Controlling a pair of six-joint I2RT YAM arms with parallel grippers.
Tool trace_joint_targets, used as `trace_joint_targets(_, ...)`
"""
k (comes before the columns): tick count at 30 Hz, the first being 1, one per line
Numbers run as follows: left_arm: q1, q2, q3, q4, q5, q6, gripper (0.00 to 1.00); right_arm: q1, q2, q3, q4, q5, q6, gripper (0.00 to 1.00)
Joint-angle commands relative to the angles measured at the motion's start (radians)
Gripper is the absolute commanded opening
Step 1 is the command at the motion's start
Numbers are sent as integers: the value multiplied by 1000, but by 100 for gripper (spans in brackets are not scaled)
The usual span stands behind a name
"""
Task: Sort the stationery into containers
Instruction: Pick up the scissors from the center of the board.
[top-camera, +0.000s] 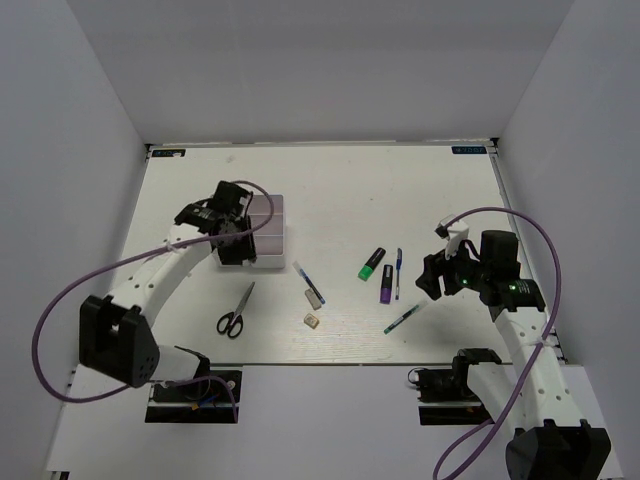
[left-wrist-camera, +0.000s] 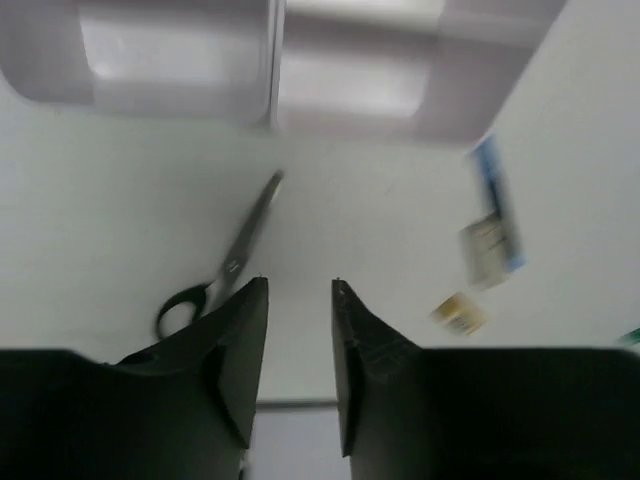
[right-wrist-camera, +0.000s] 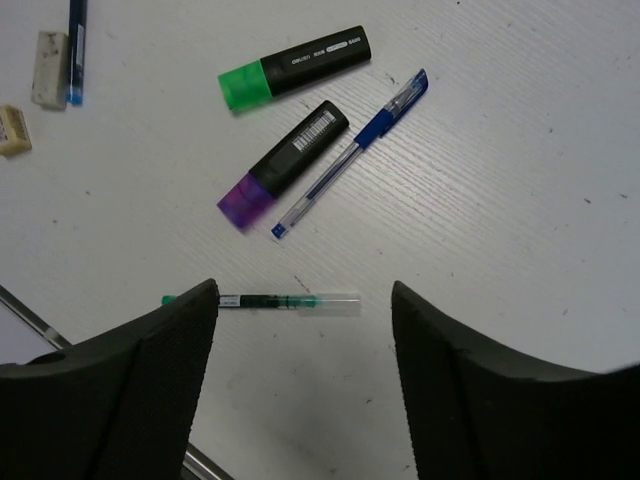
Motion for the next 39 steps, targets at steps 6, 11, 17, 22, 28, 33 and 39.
trace_joint_targets(6, -93, -20, -62, -319, -102, 216, 0, -6, -5, 14, 9, -5, -7, 76)
trace_joint_targets(11, -27, -98, -172, -262, 31, 278, 0, -3, -4, 16, 7, -3, -5, 80)
trace_joint_targets(17, -25, -72, -278, -227, 59, 404, 0, -3, -10, 16, 6, -12, -7, 82)
trace_joint_targets(22, -28, 3, -294, -178, -5, 412, 13, -3, -22, 14, 1, -11, -8, 83)
trace_joint_targets(28, 11, -17, -363, -75, -68, 387, 30, -2, -31, 11, 4, -14, -11, 85)
trace_joint_targets(33, 78, -104, -418, -48, -50, 375, 43, -5, -30, 11, 0, -17, -16, 85)
trace_joint_targets(39, 186, -161, -472, 5, 30, 384, 33, -5, -31, 13, -2, -23, -17, 85)
